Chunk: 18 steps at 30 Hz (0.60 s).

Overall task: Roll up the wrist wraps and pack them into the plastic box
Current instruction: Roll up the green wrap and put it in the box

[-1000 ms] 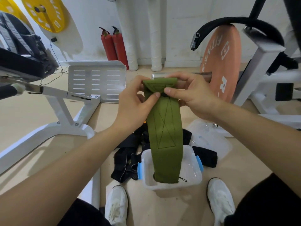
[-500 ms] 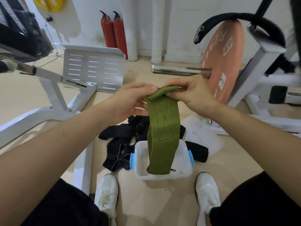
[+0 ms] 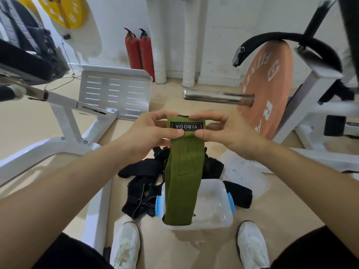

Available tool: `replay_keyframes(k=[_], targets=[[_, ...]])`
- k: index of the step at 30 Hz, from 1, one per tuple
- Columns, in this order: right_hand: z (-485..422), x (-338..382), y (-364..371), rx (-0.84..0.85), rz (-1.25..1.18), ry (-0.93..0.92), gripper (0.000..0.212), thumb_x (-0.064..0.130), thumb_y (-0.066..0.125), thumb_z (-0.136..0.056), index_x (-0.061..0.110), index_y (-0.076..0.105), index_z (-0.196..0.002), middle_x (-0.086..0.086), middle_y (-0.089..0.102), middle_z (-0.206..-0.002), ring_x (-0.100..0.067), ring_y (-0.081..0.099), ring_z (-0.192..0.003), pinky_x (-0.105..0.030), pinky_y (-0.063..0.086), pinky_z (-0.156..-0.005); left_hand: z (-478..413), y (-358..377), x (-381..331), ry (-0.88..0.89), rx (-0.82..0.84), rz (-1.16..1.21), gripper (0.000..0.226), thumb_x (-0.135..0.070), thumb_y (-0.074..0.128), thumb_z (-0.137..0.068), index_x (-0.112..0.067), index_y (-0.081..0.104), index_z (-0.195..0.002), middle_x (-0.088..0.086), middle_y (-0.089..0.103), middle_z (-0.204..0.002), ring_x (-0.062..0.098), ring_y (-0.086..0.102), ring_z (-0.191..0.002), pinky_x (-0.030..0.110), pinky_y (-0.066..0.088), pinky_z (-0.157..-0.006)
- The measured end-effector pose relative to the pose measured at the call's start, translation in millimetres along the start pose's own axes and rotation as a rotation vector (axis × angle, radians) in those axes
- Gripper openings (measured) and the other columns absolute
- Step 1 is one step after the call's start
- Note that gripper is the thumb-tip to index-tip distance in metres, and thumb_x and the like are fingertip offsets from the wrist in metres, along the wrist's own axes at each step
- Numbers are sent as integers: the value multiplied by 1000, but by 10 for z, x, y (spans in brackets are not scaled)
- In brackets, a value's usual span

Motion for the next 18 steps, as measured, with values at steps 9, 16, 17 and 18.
replay_keyframes(k=[9, 16, 17, 18], targets=[[-2, 32, 65, 35, -64, 48, 41, 10, 67, -95, 15, 50, -131, -25, 69, -116, -38, 71, -104, -41, 62, -83, 63, -18, -204, 293, -82, -97, 46, -10, 85, -74, -15, 67, -116, 15, 75, -106, 33, 70, -97, 43, 63, -78], [28, 155, 82, -11, -149, 33, 30, 10, 63, -97, 14, 57, -126, -13, 70, -112, -33, 75, -92, -46, 64, -63, 155, -11, -348, 480, -161, -317, 39, -1, 79, -86, -28, 67, -112, 4, 74, -103, 25, 67, -96, 48, 62, -71], [29, 165, 73, -22, -146, 27, 28, 11, 63, -97, 11, 59, -124, -14, 70, -111, -32, 75, -91, -44, 64, -62, 164, -1, -359, 492, -162, -324, 40, -2, 78, -86, -29, 66, -112, 3, 74, -103, 23, 66, -96, 46, 62, -71], [26, 164, 64, -31, -144, 27, 27, 12, 63, -96, 9, 60, -123, -17, 70, -111, -33, 75, -91, -42, 64, -60, 170, 3, -367, 502, -164, -336, 39, -3, 78, -86, -29, 65, -113, 1, 74, -102, 21, 67, -96, 44, 62, -72]])
Point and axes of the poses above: each hand's wrist, its own z-axis away from the middle knuckle, its own y-axis out of the palm, x = y × z, the point moved 9 cm from there along -z, towards the middle knuckle
